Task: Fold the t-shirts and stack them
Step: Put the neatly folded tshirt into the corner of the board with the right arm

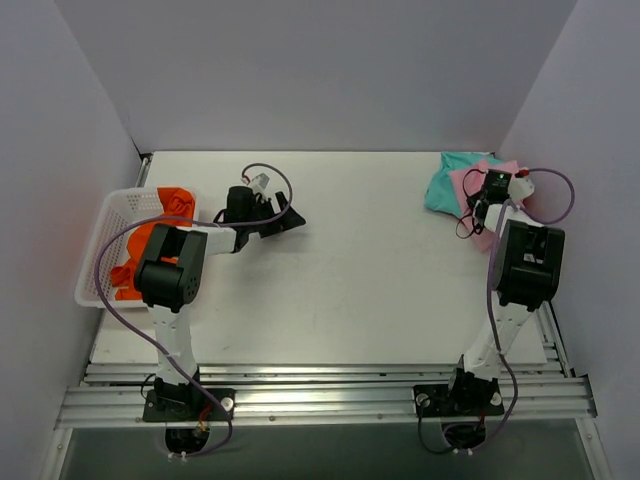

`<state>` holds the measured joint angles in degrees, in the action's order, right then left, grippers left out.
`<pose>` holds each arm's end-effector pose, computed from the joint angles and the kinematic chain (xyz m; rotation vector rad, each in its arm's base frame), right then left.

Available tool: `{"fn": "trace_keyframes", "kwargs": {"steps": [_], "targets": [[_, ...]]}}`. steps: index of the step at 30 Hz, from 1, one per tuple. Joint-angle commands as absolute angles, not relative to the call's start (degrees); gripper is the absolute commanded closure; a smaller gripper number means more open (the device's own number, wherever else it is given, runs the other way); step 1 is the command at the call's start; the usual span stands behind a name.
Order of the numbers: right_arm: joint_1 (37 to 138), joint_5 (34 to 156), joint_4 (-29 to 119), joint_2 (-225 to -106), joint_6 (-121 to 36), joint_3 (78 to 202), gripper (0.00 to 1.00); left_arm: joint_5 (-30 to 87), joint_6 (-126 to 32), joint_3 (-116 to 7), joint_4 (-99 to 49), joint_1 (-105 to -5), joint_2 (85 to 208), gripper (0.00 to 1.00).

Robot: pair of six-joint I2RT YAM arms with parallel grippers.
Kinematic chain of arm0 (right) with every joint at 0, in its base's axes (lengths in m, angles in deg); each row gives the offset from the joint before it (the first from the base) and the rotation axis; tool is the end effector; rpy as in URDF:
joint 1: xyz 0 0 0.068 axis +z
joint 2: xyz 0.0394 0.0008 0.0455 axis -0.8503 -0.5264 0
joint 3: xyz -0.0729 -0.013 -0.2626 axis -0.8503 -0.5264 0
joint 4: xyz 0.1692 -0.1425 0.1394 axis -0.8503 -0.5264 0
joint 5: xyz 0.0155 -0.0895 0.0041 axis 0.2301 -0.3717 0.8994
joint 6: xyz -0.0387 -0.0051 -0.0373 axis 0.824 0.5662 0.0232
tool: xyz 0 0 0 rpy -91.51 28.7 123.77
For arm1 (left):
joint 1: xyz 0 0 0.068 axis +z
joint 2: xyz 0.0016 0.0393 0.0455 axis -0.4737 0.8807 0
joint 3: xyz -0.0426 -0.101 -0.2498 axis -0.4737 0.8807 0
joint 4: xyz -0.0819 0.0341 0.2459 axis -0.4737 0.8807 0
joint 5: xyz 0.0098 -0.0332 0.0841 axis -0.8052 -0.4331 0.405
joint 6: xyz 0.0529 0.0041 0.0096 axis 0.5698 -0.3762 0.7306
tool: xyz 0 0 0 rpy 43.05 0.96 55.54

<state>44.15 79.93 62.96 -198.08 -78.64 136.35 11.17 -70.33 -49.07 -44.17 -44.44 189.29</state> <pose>0.4346 -0.1136 0.1898 1.0298 1.7193 0.2038 0.4153 -0.1365 0.1402 -0.0790 2.1980 -0.9972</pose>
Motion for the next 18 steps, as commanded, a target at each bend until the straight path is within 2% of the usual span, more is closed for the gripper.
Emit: {"fn": "trace_keyframes", "kwargs": {"steps": [1,12,18], "targets": [[44.18,80.19,63.55,-199.54,-77.85,143.11,1.00,11.11,-68.81,-51.59,-45.99,-44.80,189.70,0.05],[42.25,79.84,63.55,-201.48,-79.69,146.89,1.00,11.90,-67.67,-52.64,-44.76,-45.06,190.58,0.05],[39.79,79.66,62.41,-206.84,-79.34,151.37,1.00,11.73,-67.32,-52.91,-44.76,-45.06,191.28,0.05]]}}
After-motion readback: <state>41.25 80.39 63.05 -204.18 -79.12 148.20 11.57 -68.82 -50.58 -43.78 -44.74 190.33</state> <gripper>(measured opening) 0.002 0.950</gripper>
